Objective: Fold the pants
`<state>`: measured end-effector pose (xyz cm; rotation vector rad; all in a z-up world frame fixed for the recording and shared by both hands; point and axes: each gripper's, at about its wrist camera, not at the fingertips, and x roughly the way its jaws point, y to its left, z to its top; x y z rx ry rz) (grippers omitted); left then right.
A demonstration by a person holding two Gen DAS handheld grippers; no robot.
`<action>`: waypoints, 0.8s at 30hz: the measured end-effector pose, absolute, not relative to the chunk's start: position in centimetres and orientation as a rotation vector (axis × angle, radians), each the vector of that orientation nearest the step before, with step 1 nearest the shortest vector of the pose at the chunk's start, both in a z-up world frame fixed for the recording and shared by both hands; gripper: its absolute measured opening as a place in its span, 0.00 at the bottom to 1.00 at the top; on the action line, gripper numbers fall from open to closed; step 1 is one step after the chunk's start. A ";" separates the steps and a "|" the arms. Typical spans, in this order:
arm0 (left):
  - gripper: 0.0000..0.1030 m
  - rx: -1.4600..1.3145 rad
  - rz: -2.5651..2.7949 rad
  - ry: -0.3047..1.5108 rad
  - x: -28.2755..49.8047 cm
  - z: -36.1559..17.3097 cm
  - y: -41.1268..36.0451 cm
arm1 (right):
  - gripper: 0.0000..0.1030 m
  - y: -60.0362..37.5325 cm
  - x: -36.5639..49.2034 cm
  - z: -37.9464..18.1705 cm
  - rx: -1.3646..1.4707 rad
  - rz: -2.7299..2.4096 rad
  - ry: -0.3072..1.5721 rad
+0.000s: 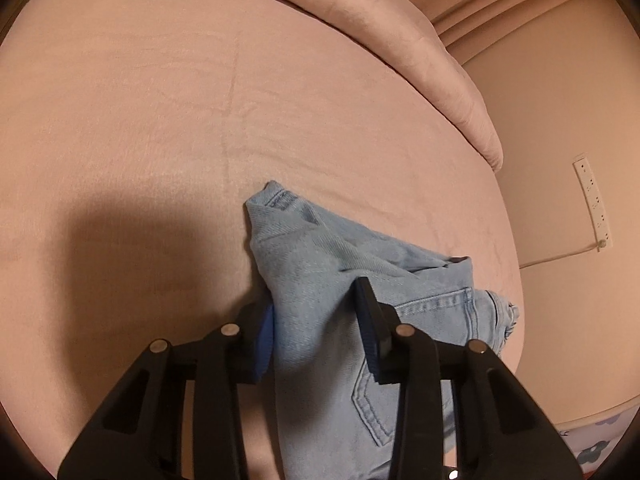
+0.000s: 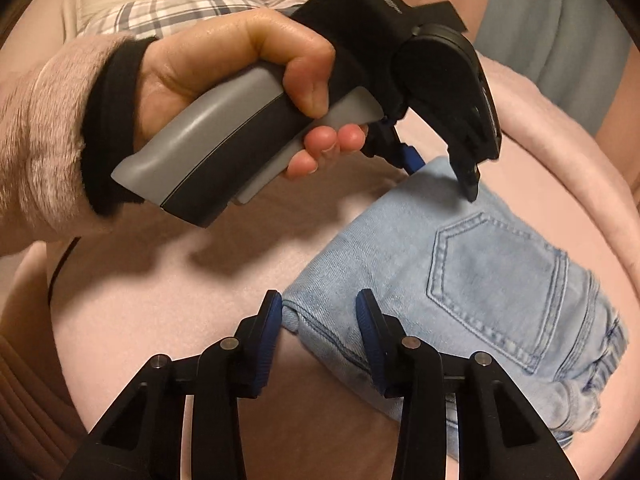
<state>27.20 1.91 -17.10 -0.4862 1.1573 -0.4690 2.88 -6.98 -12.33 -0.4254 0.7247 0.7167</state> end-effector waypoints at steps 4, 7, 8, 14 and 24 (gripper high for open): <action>0.39 -0.411 -0.458 1.098 25.2 -14.9 2.0 | 0.40 -9.2 3.8 -11.0 -0.260 0.739 0.738; 0.42 -0.311 -0.427 1.021 23.6 -12.9 1.6 | 0.41 -12.8 4.4 -9.9 -0.073 0.753 0.740; 0.45 -0.283 -0.421 0.994 23.0 -12.2 1.4 | 0.41 -14.3 4.6 -9.5 -0.020 0.731 0.734; 0.70 -0.180 -0.395 0.893 18.3 -9.4 0.4 | 0.50 -21.9 7.4 -8.8 0.143 0.435 0.741; 0.78 0.016 -0.308 0.910 14.4 -11.2 -3.5 | 0.50 -23.3 7.7 -9.2 0.134 0.256 0.731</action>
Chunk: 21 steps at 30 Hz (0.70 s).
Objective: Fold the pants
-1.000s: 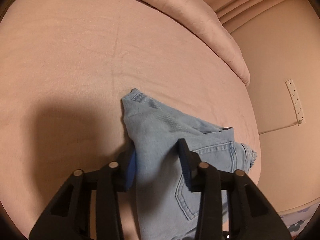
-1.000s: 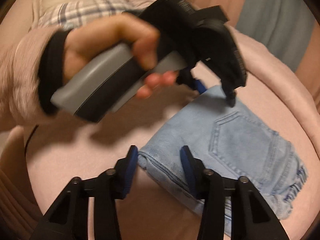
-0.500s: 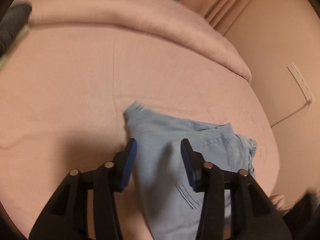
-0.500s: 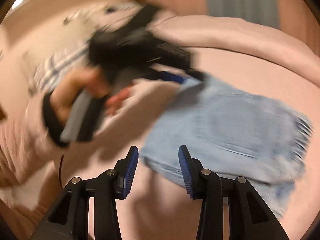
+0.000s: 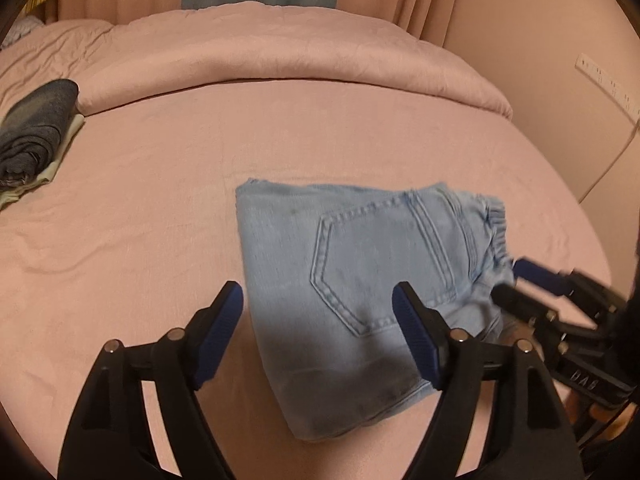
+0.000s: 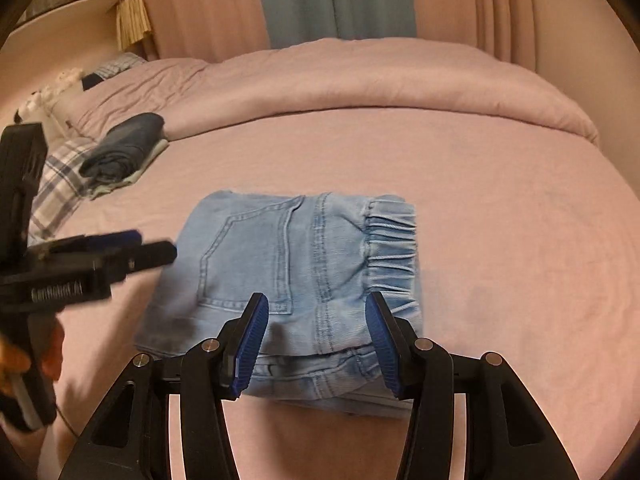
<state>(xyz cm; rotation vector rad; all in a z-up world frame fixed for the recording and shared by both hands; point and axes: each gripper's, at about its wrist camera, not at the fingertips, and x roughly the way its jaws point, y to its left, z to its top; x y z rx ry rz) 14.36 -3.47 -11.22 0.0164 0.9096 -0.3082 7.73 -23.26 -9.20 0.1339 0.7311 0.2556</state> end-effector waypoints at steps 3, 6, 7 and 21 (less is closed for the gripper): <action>0.79 0.056 -0.291 0.926 14.3 -12.4 -4.1 | 0.50 -22.7 7.0 -9.7 0.139 0.228 0.744; 0.79 0.086 -0.271 0.955 14.5 -13.7 -4.7 | 0.52 -22.3 5.8 -10.7 0.100 0.206 0.777; 0.79 0.090 -0.271 0.967 14.6 -14.2 -4.9 | 0.54 -22.2 5.4 -11.3 0.092 0.202 0.787; 0.90 0.145 -0.226 0.989 15.2 -17.1 -4.6 | 0.64 -23.2 5.5 -13.3 0.182 0.203 0.834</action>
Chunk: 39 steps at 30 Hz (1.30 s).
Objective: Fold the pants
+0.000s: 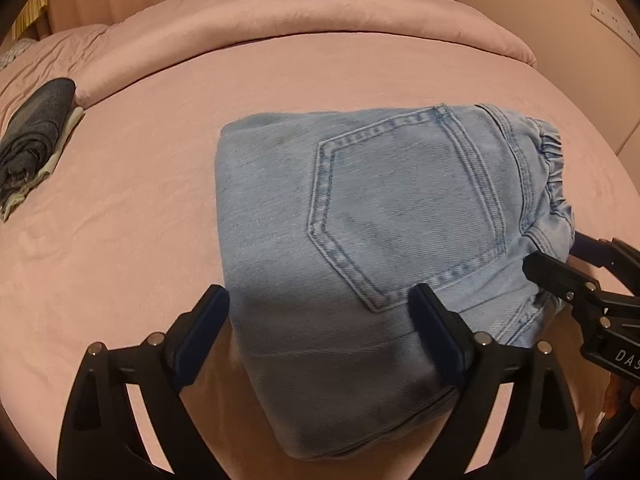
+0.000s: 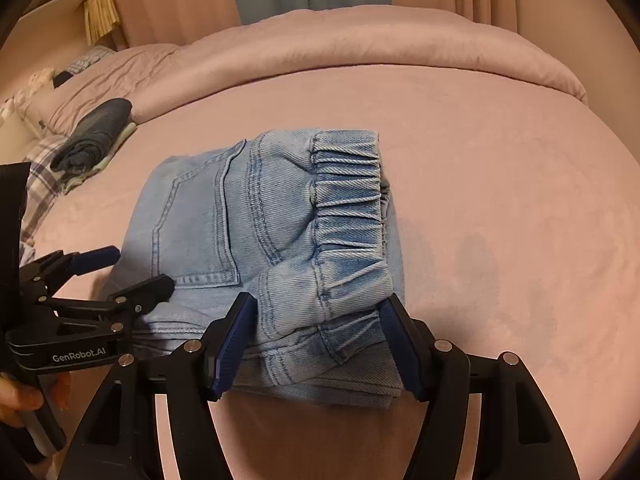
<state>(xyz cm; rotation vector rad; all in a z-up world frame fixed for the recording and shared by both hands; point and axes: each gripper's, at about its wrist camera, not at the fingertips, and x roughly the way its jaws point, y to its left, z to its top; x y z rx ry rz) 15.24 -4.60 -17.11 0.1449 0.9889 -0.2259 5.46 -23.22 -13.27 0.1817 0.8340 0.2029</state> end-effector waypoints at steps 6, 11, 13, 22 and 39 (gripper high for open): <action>0.89 0.095 -0.227 1.004 14.5 -16.3 -3.6 | 0.64 -24.1 4.3 -12.8 0.218 0.222 0.810; 0.89 0.071 -0.214 1.002 13.5 -15.9 -2.8 | 0.64 -26.0 3.6 -13.2 0.349 0.266 0.824; 0.89 0.071 -0.208 0.996 12.9 -15.6 -2.5 | 0.65 -26.7 3.4 -13.5 0.401 0.292 0.830; 0.89 0.060 -0.177 0.991 12.2 -15.3 -1.7 | 0.73 -28.8 3.4 -14.1 0.580 0.339 0.836; 0.89 0.040 -0.209 1.032 14.6 -16.0 -2.4 | 0.75 -28.8 7.0 -14.5 0.544 0.357 0.905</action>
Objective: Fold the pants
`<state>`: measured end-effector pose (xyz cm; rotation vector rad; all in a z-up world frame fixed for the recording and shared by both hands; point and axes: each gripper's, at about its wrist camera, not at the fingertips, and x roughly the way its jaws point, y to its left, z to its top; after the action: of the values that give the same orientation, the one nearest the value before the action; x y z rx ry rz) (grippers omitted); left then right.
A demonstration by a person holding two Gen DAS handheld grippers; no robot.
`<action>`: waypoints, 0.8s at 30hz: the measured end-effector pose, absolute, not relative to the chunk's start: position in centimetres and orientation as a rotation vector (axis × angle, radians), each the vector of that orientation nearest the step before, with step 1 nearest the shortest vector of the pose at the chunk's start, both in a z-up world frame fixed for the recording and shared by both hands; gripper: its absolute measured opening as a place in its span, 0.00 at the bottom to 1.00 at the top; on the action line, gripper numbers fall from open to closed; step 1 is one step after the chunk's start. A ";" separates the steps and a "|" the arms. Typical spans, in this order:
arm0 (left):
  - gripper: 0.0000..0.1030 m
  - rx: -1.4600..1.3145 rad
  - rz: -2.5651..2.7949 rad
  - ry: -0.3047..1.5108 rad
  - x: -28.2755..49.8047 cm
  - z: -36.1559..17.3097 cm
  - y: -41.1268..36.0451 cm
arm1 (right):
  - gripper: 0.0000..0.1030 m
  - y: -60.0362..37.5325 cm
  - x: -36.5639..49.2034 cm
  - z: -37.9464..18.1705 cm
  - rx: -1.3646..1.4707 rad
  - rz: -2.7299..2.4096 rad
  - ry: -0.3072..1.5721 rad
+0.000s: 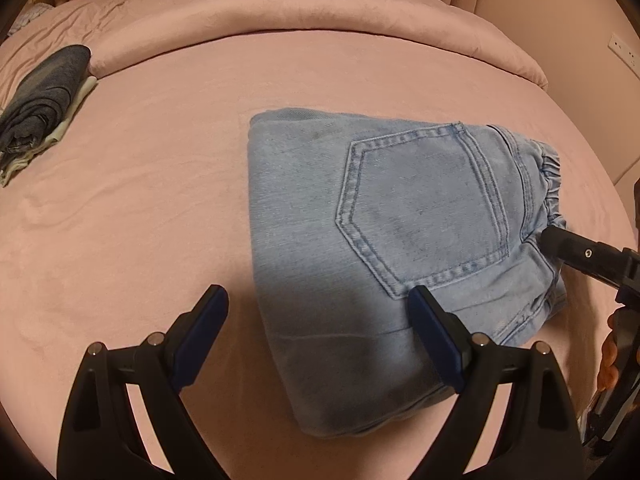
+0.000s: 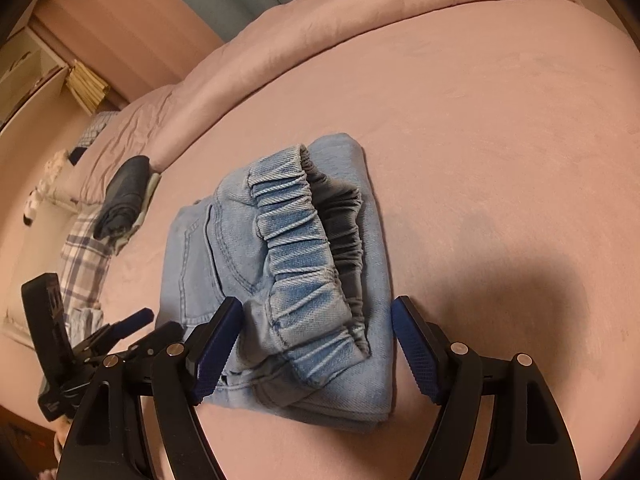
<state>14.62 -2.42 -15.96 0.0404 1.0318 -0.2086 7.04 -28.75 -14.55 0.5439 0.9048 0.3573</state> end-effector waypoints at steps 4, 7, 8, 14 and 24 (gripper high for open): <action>0.89 0.027 -0.220 1.042 15.1 -16.2 -2.6 | 0.75 -28.7 7.6 -14.6 0.535 0.369 0.919; 0.89 0.024 -0.224 1.045 15.2 -16.2 -2.8 | 0.77 -28.4 8.0 -14.5 0.524 0.371 0.925; 0.89 0.023 -0.225 1.045 15.3 -16.3 -2.8 | 0.77 -28.4 8.2 -14.5 0.522 0.370 0.927; 0.91 0.004 -0.238 1.058 16.0 -16.7 -2.7 | 0.81 -27.5 9.0 -14.8 0.491 0.377 0.960; 1.00 -0.054 -0.265 1.060 16.5 -17.5 -2.1 | 0.92 -26.8 10.0 -15.1 0.440 0.375 0.938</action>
<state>16.49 -2.13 -17.50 -0.0538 1.0600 -0.2647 10.01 -26.76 -15.11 0.4398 0.9379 0.3754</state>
